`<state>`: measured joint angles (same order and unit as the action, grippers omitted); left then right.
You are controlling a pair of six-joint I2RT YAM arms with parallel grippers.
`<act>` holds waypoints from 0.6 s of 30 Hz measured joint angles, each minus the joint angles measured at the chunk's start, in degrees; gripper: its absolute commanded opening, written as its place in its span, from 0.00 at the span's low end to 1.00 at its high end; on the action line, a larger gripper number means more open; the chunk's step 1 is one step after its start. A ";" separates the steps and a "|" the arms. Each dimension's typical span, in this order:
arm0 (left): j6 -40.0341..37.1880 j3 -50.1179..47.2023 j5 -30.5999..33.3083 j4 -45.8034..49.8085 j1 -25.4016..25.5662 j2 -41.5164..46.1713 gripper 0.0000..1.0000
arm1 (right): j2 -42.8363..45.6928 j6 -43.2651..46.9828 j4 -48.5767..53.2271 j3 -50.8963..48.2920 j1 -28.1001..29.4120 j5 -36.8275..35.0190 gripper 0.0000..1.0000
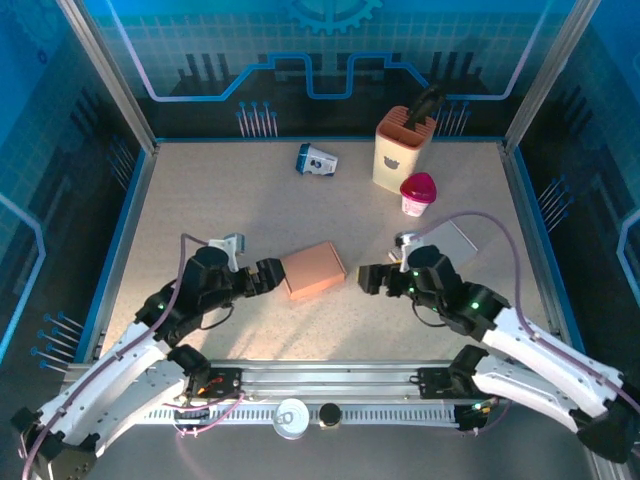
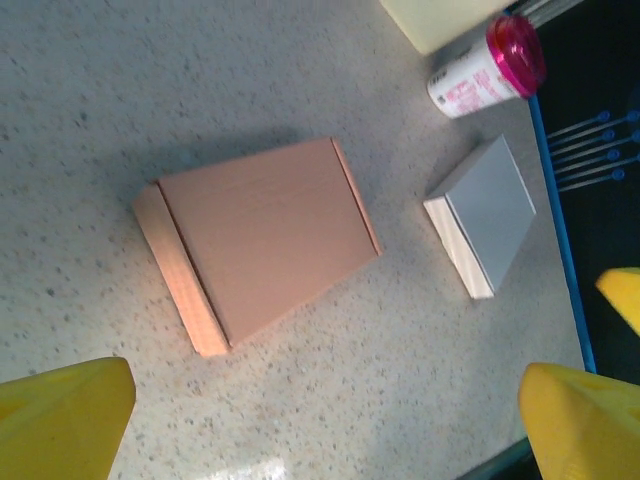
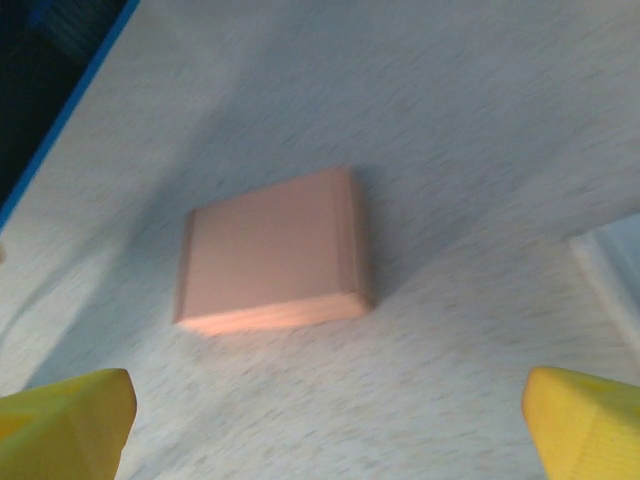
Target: Fold the paper box
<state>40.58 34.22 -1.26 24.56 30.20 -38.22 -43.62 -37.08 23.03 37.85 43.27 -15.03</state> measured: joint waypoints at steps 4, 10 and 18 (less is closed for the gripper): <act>-3.61 0.17 6.40 -0.52 -2.47 0.72 0.99 | 10.10 5.22 2.75 -0.63 -13.14 -10.80 1.00; -10.84 -3.43 31.71 -7.17 -3.17 1.14 0.99 | 22.97 19.69 -10.73 -16.55 -30.12 -19.12 1.00; -33.62 -20.74 37.86 -38.73 -10.67 -10.10 0.99 | 5.73 30.21 -34.99 -31.56 -38.80 -14.01 1.00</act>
<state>6.96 13.47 36.60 -14.17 19.53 -48.31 -37.89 -6.87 -11.97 6.28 4.47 -29.04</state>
